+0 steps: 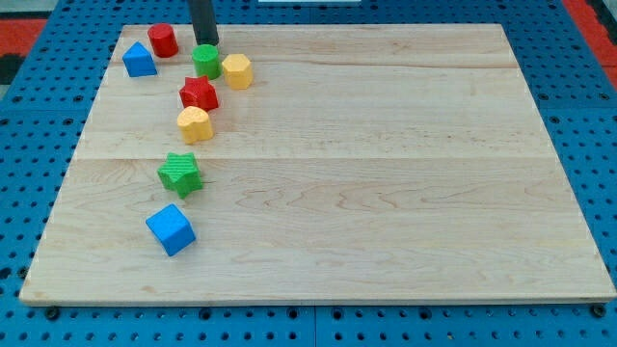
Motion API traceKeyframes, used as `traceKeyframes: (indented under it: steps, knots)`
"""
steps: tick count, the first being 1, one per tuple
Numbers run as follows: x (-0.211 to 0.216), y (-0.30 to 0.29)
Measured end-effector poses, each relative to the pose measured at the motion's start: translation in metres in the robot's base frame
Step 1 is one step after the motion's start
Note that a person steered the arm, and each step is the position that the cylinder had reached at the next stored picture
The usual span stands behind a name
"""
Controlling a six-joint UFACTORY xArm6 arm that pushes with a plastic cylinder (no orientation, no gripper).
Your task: Push the red star closer to the yellow hexagon
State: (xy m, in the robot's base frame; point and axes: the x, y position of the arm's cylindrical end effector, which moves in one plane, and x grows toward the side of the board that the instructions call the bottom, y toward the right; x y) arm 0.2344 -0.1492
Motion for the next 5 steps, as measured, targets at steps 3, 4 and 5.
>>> traceKeyframes:
  steps: [3, 4, 5]
  knots:
    - [0.053, -0.017]
    - [0.075, -0.048]
    - [0.104, -0.013]
